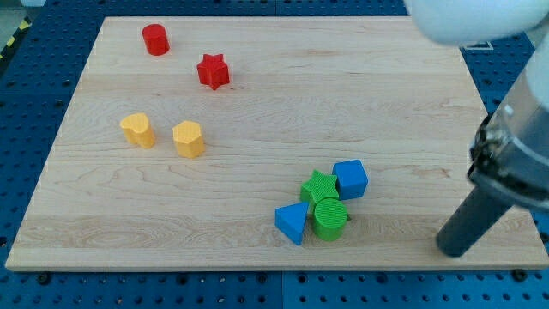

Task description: Separate the green blocks

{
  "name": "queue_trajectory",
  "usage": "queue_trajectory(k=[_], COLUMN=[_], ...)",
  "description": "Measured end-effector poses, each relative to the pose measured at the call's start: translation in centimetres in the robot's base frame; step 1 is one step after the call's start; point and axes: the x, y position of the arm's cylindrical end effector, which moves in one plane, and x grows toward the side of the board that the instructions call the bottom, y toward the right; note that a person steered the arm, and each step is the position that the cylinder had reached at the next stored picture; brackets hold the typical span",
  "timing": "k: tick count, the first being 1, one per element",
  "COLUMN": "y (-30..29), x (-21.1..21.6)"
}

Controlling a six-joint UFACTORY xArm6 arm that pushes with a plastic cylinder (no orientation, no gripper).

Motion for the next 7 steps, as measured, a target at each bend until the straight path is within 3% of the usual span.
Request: queue_trajectory(k=[2, 3, 4, 6, 7], y=[-13.2, -16.2, -12.7, -10.2, -10.1], x=[0.1, -1.8, -4.4, -4.0, -8.3])
